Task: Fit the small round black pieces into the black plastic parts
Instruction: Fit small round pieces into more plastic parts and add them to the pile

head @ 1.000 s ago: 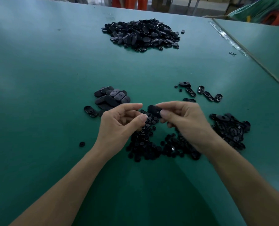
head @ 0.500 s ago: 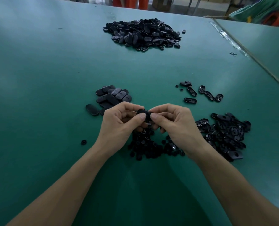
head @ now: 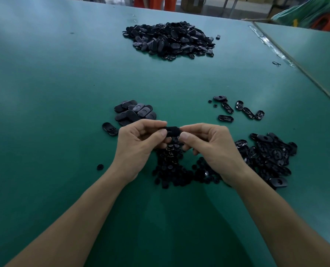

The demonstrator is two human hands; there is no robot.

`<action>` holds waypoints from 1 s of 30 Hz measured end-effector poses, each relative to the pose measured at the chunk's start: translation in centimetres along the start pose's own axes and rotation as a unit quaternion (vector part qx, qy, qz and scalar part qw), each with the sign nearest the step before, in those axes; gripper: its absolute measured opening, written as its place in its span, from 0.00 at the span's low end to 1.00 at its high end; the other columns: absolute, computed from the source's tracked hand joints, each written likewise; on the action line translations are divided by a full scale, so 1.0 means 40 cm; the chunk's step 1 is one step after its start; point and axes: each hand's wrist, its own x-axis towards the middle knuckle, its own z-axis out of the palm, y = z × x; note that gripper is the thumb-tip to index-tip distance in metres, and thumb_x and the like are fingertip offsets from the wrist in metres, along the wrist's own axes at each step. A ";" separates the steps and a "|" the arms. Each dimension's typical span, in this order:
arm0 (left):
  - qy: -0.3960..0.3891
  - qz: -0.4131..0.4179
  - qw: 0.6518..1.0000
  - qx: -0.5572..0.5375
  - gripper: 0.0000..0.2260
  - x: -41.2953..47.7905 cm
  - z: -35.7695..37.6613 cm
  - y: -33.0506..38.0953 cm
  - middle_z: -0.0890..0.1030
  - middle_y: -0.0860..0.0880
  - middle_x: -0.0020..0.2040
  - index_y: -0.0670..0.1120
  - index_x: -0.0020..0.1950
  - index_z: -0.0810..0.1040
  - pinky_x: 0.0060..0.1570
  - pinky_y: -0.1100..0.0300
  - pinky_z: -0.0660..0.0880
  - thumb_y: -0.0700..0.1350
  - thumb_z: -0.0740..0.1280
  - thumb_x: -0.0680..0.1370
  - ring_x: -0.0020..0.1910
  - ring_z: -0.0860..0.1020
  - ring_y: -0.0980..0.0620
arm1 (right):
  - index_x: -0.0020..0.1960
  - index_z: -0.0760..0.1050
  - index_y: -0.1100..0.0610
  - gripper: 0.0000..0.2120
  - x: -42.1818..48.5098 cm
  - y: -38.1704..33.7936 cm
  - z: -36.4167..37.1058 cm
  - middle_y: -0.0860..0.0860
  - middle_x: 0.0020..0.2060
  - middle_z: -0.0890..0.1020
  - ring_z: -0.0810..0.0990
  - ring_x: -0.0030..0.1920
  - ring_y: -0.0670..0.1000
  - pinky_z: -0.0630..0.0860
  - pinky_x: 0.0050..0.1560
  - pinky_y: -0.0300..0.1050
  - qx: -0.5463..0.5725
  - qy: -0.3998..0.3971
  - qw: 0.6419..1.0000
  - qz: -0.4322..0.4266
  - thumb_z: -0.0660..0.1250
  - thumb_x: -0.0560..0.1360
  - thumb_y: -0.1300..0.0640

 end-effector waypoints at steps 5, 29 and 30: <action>0.006 -0.006 1.000 -0.016 0.05 -0.002 0.005 0.004 0.85 0.46 0.38 0.42 0.47 0.83 0.37 0.64 0.79 0.32 0.71 0.76 0.37 0.85 0.51 | 0.48 0.84 0.54 0.03 0.007 0.000 0.002 0.51 0.37 0.86 0.83 0.36 0.44 0.75 0.38 0.32 -0.051 0.030 0.998 -0.011 0.72 0.76 0.61; -0.001 -0.016 1.000 0.020 0.10 -0.003 0.006 0.003 0.87 0.46 0.41 0.44 0.49 0.83 0.41 0.64 0.80 0.30 0.71 0.75 0.39 0.86 0.50 | 0.46 0.82 0.47 0.09 -0.008 -0.041 0.034 0.44 0.36 0.85 0.85 0.39 0.43 0.81 0.44 0.39 -0.135 0.071 0.984 -0.090 0.73 0.74 0.61; -0.003 -0.015 1.000 0.020 0.10 -0.003 0.006 0.004 0.87 0.46 0.41 0.44 0.48 0.83 0.41 0.64 0.80 0.30 0.71 0.75 0.39 0.86 0.50 | 0.46 0.83 0.48 0.09 -0.007 -0.041 0.040 0.44 0.36 0.85 0.85 0.39 0.43 0.81 0.44 0.39 -0.137 0.073 0.984 -0.088 0.73 0.74 0.62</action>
